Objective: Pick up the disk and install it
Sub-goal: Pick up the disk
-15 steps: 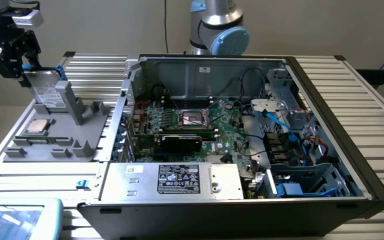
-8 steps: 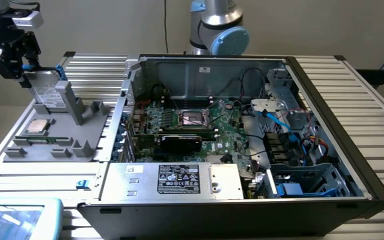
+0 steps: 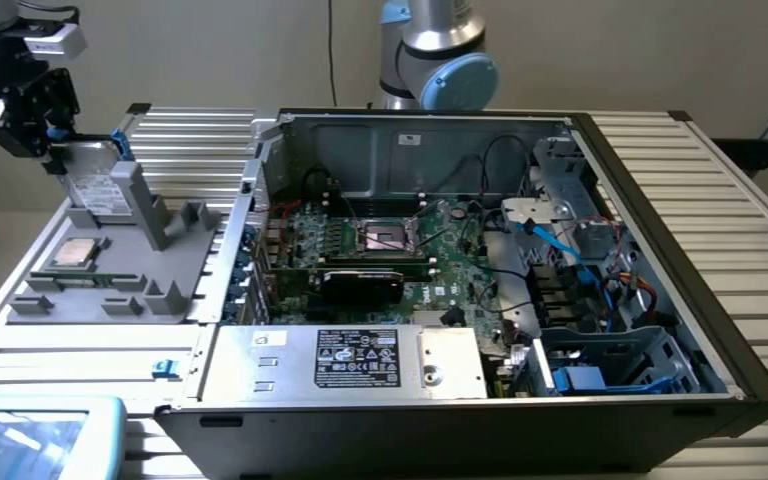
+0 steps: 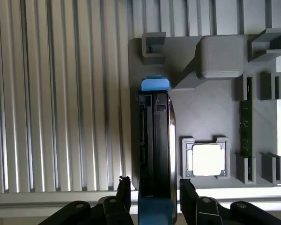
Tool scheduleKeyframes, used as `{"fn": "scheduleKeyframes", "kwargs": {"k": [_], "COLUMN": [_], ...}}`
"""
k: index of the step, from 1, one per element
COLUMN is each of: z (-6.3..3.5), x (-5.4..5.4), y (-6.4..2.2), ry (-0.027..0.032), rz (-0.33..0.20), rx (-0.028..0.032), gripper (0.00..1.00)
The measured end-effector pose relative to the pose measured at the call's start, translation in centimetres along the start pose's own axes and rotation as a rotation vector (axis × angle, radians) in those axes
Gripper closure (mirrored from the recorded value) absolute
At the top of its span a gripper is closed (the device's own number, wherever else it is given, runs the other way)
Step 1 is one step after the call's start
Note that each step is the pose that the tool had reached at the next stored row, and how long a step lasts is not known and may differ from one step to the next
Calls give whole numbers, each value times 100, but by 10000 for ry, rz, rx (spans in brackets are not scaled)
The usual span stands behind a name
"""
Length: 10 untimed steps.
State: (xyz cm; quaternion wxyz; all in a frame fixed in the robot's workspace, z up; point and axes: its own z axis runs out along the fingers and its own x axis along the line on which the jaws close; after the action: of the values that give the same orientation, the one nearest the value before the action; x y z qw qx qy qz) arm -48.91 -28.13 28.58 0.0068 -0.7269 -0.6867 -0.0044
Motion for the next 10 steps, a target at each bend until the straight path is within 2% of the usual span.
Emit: {"fn": "scheduleKeyframes", "kwargs": {"k": [10], "z": [3], "x": [14], "y": [-6], "ry": [0], "rz": [-1], "rx": [1], "gripper": [46]}}
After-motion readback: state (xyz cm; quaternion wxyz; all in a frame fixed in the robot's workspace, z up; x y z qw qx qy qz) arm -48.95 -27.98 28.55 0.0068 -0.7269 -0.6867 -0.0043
